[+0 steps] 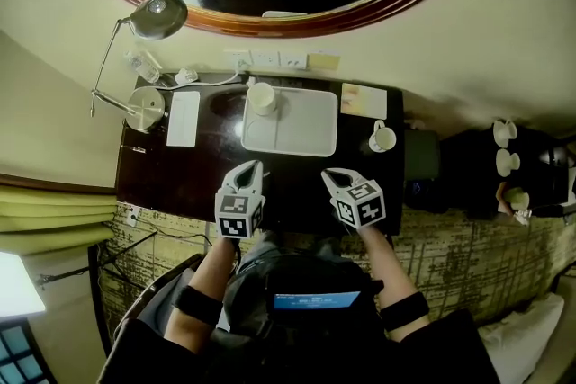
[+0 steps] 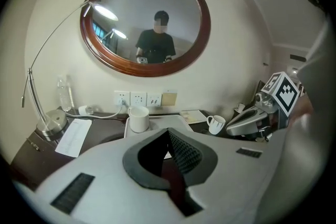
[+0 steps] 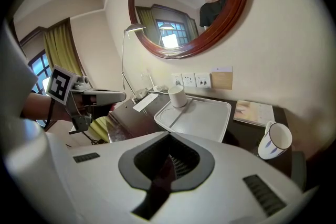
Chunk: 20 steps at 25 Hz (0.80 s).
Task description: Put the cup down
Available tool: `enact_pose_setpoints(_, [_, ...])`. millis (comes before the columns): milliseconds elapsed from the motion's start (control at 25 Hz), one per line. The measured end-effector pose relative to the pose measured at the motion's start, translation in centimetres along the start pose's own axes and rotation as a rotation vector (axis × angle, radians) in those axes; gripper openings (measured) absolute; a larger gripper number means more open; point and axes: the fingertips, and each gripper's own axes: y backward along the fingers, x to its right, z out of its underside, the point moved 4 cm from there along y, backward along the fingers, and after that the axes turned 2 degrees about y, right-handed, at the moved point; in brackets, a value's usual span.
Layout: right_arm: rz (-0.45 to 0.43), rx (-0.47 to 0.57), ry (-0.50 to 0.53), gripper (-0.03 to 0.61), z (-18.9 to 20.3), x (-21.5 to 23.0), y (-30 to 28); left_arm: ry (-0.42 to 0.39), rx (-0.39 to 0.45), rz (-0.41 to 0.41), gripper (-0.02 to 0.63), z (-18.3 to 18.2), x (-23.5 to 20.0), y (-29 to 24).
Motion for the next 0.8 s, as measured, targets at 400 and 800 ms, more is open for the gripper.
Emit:
enact_pose_setpoints(400, [-0.006,-0.015,0.013,0.001,-0.4,-0.4,-1.3,0.024,-0.02,-0.026,0.314,-0.2,-1.7,-4.3])
enact_pose_setpoints(800, [0.01,-0.031,-0.008,0.001,-0.4,0.7,-3.8,0.037,-0.071,-0.018,0.46,-2.1,-4.7,-12.1])
